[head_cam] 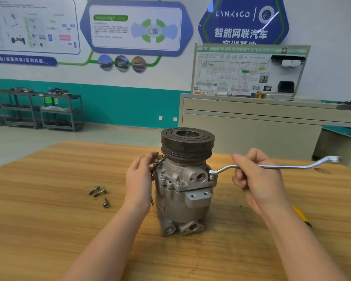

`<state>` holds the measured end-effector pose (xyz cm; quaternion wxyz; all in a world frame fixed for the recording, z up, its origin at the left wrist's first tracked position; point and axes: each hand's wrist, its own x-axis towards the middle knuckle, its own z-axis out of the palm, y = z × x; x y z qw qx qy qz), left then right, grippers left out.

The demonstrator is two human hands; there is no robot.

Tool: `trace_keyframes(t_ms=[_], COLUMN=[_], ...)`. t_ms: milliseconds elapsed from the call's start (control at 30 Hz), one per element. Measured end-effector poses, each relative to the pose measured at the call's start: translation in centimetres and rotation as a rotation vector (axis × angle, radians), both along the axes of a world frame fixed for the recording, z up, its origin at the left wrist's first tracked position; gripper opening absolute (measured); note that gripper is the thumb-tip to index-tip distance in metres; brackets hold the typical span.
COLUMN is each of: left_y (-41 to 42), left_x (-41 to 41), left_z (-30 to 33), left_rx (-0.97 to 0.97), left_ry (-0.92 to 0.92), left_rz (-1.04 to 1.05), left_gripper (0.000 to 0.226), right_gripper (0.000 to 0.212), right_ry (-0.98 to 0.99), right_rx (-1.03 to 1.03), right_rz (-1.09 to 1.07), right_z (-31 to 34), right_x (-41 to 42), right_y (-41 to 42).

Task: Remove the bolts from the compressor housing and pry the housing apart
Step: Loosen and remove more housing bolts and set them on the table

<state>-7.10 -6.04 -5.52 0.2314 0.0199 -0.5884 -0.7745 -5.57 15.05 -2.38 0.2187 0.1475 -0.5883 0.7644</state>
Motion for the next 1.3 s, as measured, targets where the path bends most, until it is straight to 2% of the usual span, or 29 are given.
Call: trace_keyframes(t_ms=[133,300,367,433,500,600,667,700,767,833,933,1067,1300], left_y=[0.6,0.5,0.5,0.5,0.5,0.4,0.4,0.4,0.4,0.4,0.4,0.4,0.3], left_x=[0.2,-0.2,-0.3,-0.3,-0.3,-0.3,-0.3,-0.2,-0.1,0.0,0.1,0.0,-0.4], left_z=[-0.3,-0.7,-0.7,-0.6,-0.5,-0.4,-0.4,-0.4,-0.4,-0.5,-0.5,-0.5,-0.8], left_rx=[-0.119,-0.133,-0.131,-0.133,-0.149,-0.161,-0.167,-0.172,-0.182,-0.185,-0.184,-0.179,-0.174], left_ry=[0.069,0.053,0.032,0.016,0.001,-0.005,-0.015,-0.022,-0.034,-0.035,-0.019,-0.021,-0.033], left_rz=[-0.012,-0.012,-0.04,-0.073,-0.095,-0.092,-0.089,-0.097,-0.119,-0.14,-0.157,-0.157,-0.156], left_gripper=[0.02,0.016,0.018,0.023,0.028,0.032,0.033,0.035,0.039,0.041,0.038,0.038,0.039], right_gripper=[0.039,0.04,0.039,0.039,0.041,0.043,0.04,0.036,0.031,0.029,0.034,0.05,0.042], right_ry=[0.256,0.721,0.812,0.724,0.526,0.133,-0.175,-0.29,-0.377,-0.33,-0.154,0.082,0.41], right_rx=[0.342,0.712,0.787,0.664,0.367,-0.093,-0.326,-0.393,-0.41,-0.422,-0.421,-0.13,0.266], right_rz=[-0.332,-0.488,-0.538,-0.485,-0.301,-0.144,0.027,0.11,0.187,0.163,0.024,-0.29,-0.517], right_z=[-0.1,-0.7,-1.0,-1.2,-1.3,-1.0,-1.0,-0.9,-0.9,-1.0,-1.1,-1.1,-2.0], right_x=[1.8,3.7,3.6,3.4,3.1,1.6,0.4,0.0,-0.4,-0.3,-0.1,0.5,2.3], right_y=[-0.8,-3.4,-3.8,-3.5,-2.8,-1.8,-1.3,-1.2,-1.0,-1.1,-1.0,-1.0,-2.8])
